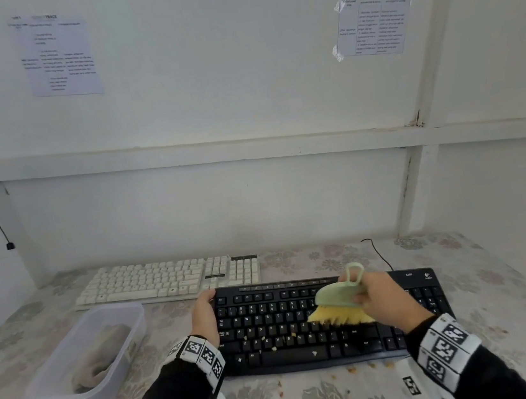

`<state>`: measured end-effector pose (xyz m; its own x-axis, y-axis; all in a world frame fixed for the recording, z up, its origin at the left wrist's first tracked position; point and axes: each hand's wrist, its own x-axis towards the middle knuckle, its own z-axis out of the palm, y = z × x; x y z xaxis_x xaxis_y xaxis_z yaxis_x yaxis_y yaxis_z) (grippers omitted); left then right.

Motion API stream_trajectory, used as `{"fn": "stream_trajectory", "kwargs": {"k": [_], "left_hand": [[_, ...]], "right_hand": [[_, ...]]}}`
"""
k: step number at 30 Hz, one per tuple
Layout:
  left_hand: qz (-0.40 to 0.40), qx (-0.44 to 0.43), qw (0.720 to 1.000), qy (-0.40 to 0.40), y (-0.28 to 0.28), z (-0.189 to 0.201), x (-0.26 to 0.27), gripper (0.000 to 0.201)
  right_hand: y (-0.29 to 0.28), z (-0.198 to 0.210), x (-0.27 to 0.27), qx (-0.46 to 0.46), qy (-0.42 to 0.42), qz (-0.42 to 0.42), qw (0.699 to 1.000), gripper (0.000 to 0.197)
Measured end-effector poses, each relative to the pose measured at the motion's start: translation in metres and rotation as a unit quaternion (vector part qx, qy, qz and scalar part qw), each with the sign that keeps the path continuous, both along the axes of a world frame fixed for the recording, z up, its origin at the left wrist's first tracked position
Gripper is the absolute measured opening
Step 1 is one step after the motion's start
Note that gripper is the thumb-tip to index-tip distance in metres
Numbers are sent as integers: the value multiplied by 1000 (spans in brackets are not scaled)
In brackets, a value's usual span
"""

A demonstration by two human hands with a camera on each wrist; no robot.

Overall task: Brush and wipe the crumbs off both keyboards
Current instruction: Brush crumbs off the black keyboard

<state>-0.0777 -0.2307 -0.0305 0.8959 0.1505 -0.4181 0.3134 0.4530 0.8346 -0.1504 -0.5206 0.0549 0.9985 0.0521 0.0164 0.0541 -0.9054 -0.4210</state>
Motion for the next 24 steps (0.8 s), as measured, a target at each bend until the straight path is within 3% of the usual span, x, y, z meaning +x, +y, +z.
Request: {"fn": "stream_trajectory", "kwargs": {"k": [5,9,13,18,24], "left_hand": [[-4,4,1000,-3,3,-3,1,34],[-6,5,1000,-11,1,-4,2,35],[1,12,1000,-14,2,-6,4,35],[12,23,998,-55,2,-7,5,34],[10,-5,1000,-17,2,-3,2,34]], "right_hand": [[-12,23,-11,-89,-10,-64,994,31],[29,36,-19,2,-40,12,999,28],[91,24,-16,82,-39,113,989,32],[142,6,-11,49,-41,182,981,29],[128,2,-8,-24,-18,148,989,31]]}}
